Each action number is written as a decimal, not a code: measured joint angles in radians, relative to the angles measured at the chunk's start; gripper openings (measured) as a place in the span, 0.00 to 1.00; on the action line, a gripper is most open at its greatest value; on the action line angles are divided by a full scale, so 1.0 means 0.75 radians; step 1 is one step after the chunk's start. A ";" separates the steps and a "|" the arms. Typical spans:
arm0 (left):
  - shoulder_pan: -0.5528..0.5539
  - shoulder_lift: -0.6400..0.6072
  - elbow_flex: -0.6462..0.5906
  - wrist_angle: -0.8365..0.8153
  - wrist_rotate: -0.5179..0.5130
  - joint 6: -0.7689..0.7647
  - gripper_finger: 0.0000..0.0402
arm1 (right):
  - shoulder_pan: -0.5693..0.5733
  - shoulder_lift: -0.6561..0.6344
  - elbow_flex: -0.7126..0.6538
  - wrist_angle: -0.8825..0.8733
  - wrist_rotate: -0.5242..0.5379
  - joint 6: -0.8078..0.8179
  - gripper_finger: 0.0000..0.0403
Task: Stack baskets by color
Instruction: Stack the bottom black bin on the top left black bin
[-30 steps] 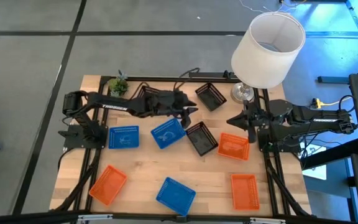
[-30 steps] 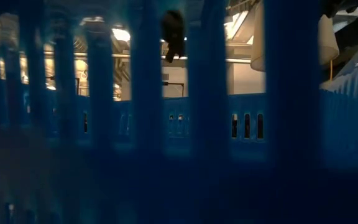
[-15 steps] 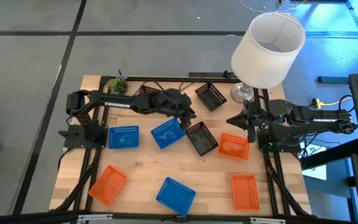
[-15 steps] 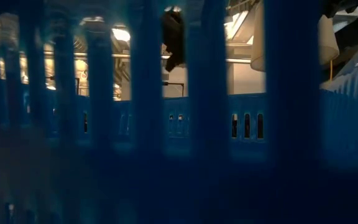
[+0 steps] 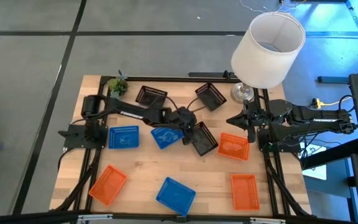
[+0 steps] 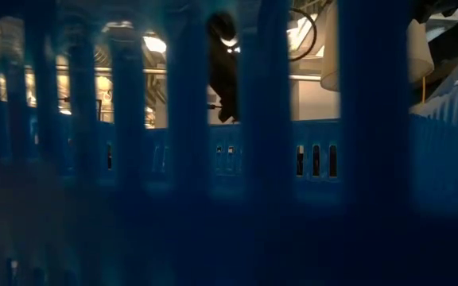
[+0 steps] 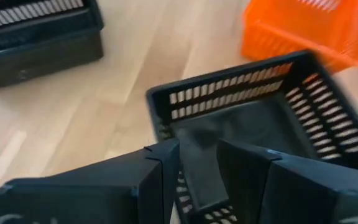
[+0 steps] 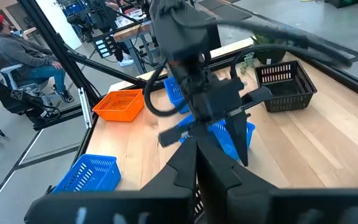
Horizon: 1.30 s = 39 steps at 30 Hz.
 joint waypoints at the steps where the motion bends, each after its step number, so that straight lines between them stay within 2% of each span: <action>1: -0.004 0.005 0.000 0.000 -0.023 0.013 0.25 | 0.000 0.000 0.000 0.000 0.000 -0.001 0.03; 7: -0.013 0.003 0.000 -0.016 -0.118 0.016 0.25 | 0.000 0.000 0.000 -0.001 -0.001 -0.003 0.03; 11: 0.007 0.003 0.000 -0.032 -0.068 -0.070 0.25 | 0.000 0.000 0.000 -0.001 -0.001 -0.004 0.03; 16: 0.024 0.034 -0.004 -0.048 -0.072 -0.084 0.25 | 0.000 0.000 0.000 0.000 -0.002 -0.004 0.03; 20: 0.030 0.053 0.001 -0.023 -0.015 -0.086 0.25 | 0.000 0.000 0.000 0.000 -0.002 -0.002 0.03; 25: 0.030 0.068 0.001 -0.013 -0.049 -0.085 0.25 | 0.000 0.000 0.000 0.001 -0.003 0.000 0.03; 39: 0.038 0.110 -0.002 -0.032 -0.018 -0.086 0.25 | 0.000 0.000 0.000 -0.001 -0.003 0.000 0.03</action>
